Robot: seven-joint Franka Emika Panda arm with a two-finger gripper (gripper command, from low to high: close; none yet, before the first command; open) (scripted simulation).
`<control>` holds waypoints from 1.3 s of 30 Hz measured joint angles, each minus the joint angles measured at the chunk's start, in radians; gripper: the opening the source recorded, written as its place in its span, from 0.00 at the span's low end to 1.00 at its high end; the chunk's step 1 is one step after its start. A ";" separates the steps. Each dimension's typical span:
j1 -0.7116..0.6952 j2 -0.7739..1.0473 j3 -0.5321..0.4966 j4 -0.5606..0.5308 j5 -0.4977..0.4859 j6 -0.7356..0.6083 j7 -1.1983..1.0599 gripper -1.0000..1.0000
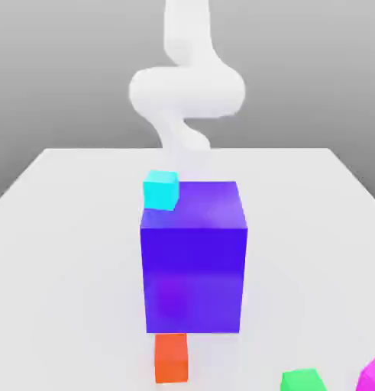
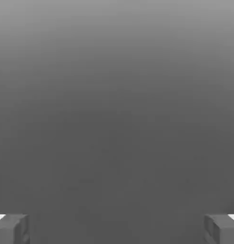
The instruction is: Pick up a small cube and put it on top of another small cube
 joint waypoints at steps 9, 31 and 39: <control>0.163 0.338 -0.039 0.050 0.164 0.049 -0.152 0.50; 0.423 1.077 0.033 0.148 0.047 0.237 -0.166 0.50; 0.486 1.301 0.006 0.192 -0.022 0.373 -0.132 0.00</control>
